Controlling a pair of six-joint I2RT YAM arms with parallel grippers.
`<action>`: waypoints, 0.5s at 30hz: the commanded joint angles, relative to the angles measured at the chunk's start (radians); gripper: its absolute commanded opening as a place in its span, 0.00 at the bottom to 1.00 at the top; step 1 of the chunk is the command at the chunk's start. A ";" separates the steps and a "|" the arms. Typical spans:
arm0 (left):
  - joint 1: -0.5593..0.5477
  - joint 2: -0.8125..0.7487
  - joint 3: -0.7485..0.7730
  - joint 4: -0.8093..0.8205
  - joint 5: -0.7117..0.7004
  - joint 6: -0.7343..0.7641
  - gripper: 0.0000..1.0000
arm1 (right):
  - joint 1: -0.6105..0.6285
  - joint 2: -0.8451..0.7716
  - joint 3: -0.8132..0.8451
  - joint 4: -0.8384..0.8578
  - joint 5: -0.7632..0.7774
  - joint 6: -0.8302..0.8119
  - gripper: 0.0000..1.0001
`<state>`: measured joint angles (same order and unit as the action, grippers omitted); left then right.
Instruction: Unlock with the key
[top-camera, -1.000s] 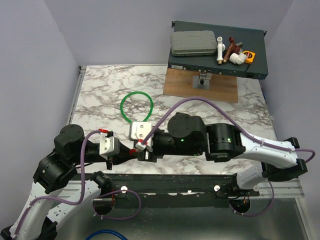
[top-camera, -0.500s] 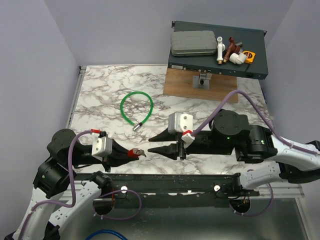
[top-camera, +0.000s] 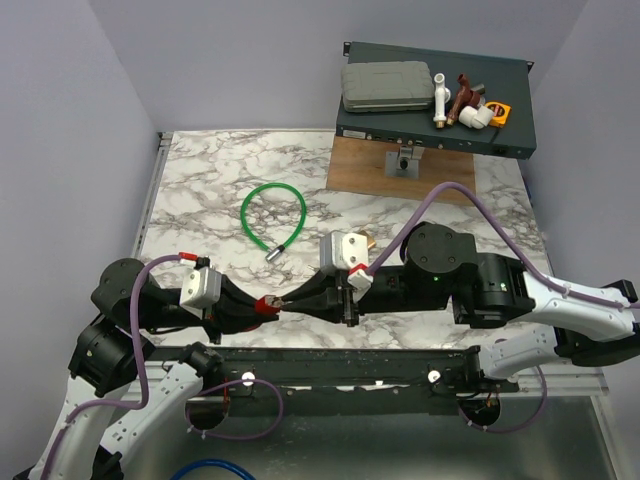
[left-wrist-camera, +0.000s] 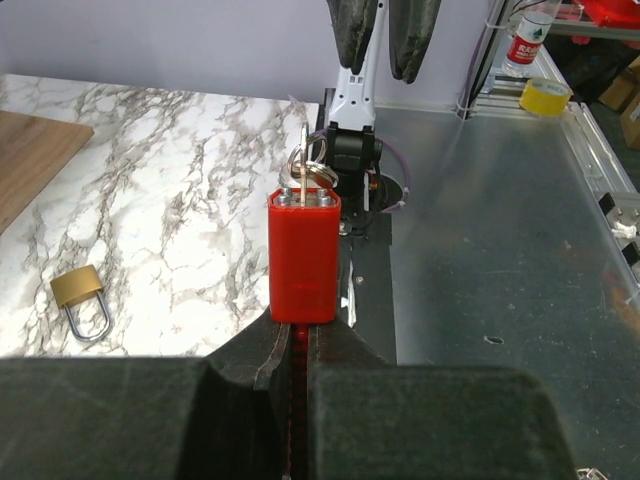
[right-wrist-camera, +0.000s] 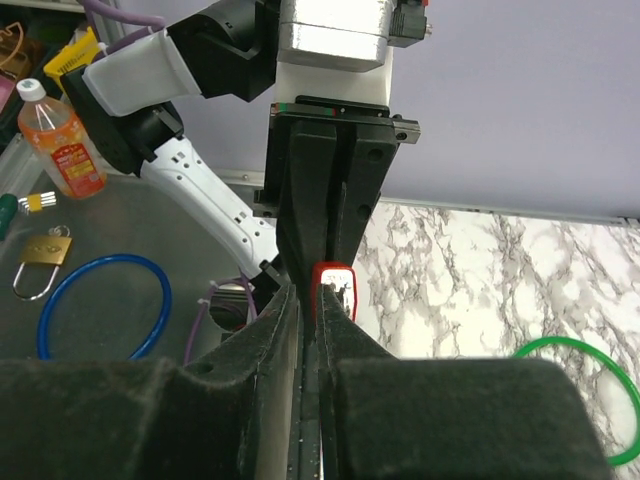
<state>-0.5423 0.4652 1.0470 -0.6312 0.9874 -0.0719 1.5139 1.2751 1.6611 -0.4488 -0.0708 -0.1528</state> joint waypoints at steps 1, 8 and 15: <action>0.010 -0.015 0.004 0.026 0.038 -0.013 0.00 | -0.008 0.003 -0.007 0.029 -0.013 0.015 0.14; 0.012 -0.015 0.008 0.022 0.045 -0.001 0.00 | -0.030 0.024 0.021 0.011 -0.006 0.033 0.13; 0.012 -0.014 0.011 0.021 0.050 0.010 0.00 | -0.053 0.043 0.036 -0.010 -0.025 0.063 0.13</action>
<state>-0.5365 0.4625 1.0470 -0.6300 1.0065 -0.0715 1.4723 1.3075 1.6653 -0.4477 -0.0719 -0.1196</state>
